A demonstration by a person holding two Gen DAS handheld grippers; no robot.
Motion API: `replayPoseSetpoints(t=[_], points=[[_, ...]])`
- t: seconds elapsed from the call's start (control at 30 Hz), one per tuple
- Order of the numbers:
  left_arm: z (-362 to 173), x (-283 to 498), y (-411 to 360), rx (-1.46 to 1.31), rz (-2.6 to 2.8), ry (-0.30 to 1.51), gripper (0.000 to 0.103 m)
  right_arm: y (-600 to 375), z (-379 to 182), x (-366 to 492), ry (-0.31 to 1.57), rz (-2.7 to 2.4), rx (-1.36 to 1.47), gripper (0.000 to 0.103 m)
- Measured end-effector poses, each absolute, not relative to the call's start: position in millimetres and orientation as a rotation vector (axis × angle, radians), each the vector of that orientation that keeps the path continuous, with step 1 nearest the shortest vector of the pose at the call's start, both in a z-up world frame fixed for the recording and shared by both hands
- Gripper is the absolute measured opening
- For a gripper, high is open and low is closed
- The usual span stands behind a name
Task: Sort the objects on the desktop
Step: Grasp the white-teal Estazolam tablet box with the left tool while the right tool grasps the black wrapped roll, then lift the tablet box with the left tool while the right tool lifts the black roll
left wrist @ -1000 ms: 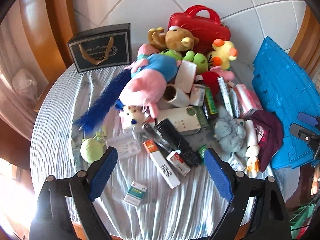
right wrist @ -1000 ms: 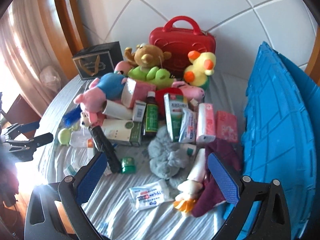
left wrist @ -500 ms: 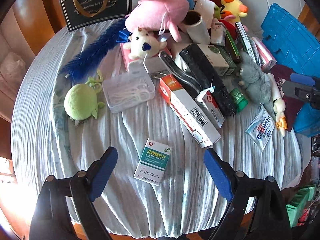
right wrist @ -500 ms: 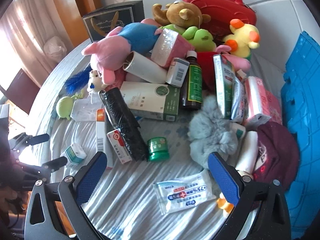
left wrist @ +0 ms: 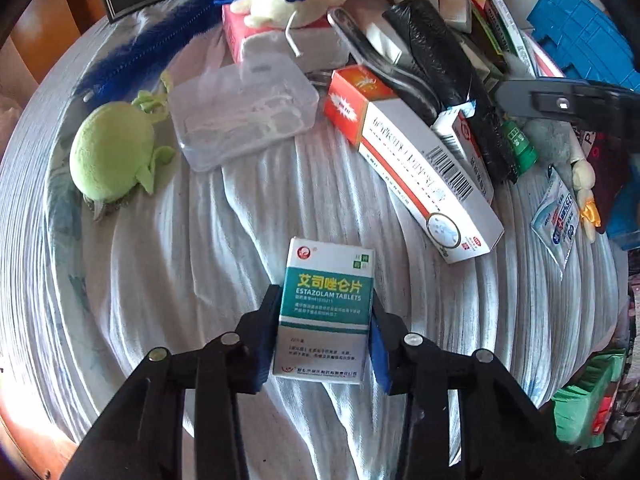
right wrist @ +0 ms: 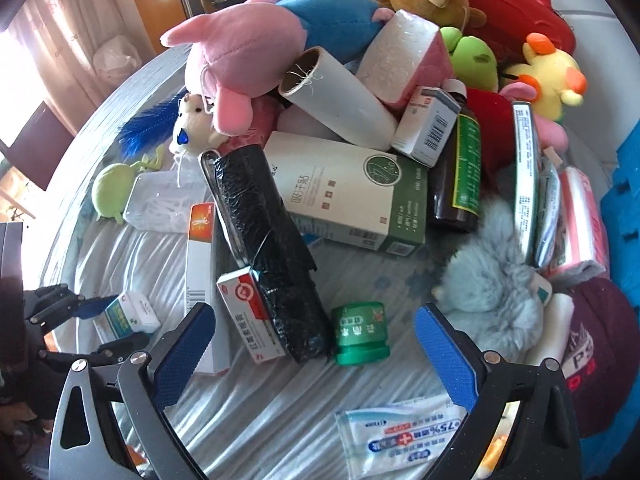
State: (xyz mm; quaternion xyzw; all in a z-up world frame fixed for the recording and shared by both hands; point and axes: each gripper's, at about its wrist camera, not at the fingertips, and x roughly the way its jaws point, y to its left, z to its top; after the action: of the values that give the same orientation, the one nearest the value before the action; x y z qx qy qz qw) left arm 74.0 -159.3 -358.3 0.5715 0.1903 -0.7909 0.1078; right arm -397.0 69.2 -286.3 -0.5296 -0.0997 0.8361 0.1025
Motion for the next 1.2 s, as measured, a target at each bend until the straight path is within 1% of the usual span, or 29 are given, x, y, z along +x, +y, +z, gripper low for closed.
replayPoseSetpoints(t=[0.03,0.1,0.17,0.2,0.3,0.43,0.47,0.5,0.67,1.2], points=[[-357.8,73.5,-159.3,1.68,-2.335,0.557,0.039,68.8,-289.2,-401.9,-0.299,2.46,-1.566,0.098],[-356.8,72.5,-160.5,1.677,-2.344,0.558,0.038,68.8,-295.2,-413.2,-0.293,2.446,-1.574,0.089],[-355.8,71.7,-162.9,1.667,-2.347,0.571,0.038,68.7,-301.7,-421.7,-0.28,2.433,-1.585,0.085],[-355.3,71.2,-164.4,1.662,-2.345,0.582,0.038,68.9,-305.5,-425.4,-0.281,2.426,-1.594,0.077],[-354.0,69.1,-167.4,1.652,-2.349,0.601,0.038,69.9,-314.9,-432.4,-0.267,2.408,-1.628,0.062],[-352.2,66.2,-172.1,1.637,-2.355,0.628,0.038,69.6,-315.6,-435.3,-0.238,2.429,-1.632,0.055],[-351.8,65.6,-173.4,1.633,-2.355,0.635,0.037,69.5,-315.3,-435.9,-0.232,2.436,-1.639,0.05],[-351.3,65.0,-174.8,1.631,-2.351,0.642,0.037,68.7,-314.8,-436.3,-0.232,2.446,-1.649,0.041],[-343.4,63.5,-182.0,1.622,-2.344,0.663,0.037,67.6,-308.2,-434.1,-0.2,2.445,-1.65,0.035],[-288.6,54.9,-189.4,1.512,-2.371,0.604,0.037,61.3,-245.3,-399.6,-0.152,2.493,-1.473,0.035]])
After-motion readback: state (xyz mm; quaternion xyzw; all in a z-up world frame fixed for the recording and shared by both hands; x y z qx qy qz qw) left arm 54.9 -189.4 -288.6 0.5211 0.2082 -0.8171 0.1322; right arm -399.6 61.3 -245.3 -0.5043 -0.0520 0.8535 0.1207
